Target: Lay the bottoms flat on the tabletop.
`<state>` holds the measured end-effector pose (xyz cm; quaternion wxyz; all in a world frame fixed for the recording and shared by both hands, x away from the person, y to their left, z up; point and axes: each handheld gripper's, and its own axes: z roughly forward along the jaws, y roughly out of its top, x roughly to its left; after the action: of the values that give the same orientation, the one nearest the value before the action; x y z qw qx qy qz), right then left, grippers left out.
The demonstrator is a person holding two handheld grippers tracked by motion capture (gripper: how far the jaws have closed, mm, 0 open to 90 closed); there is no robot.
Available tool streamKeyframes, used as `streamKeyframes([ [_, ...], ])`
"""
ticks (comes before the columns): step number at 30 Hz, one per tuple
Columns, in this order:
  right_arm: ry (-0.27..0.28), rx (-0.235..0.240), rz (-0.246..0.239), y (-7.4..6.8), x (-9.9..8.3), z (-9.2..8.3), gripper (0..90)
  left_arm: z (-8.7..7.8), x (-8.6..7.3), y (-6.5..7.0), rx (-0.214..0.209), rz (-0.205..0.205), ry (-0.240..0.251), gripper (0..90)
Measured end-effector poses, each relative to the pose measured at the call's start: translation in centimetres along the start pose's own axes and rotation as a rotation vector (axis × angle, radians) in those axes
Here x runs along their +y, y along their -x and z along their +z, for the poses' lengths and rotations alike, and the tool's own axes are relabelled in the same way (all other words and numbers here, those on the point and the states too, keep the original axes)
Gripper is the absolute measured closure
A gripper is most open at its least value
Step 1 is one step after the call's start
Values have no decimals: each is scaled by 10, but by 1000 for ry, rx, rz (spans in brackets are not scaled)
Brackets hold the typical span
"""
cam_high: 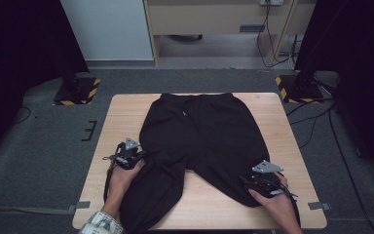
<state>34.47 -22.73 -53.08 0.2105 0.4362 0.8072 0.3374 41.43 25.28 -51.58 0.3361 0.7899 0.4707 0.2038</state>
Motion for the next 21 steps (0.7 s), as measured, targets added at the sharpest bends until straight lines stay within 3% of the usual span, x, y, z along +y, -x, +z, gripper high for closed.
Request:
streamKeyframes([
  [1,-1,1,2,0,0,0,354,-6,-1,-9,2,-3,12,885],
  [4,0,2,9,0,-1,0,354,-10,-2,-17,-5,-26,24,885],
  [8,8,8,34,1,-3,0,355,-11,-3,-28,10,-16,10,884],
  [10,14,14,48,1,-5,-2,356,-11,-2,-36,14,-32,22,884],
  [18,4,24,36,-5,-11,-10,362,-2,-1,-45,49,-49,-14,884],
  [21,-12,54,16,-11,-12,-13,371,1,-1,-42,64,-25,-55,884],
])
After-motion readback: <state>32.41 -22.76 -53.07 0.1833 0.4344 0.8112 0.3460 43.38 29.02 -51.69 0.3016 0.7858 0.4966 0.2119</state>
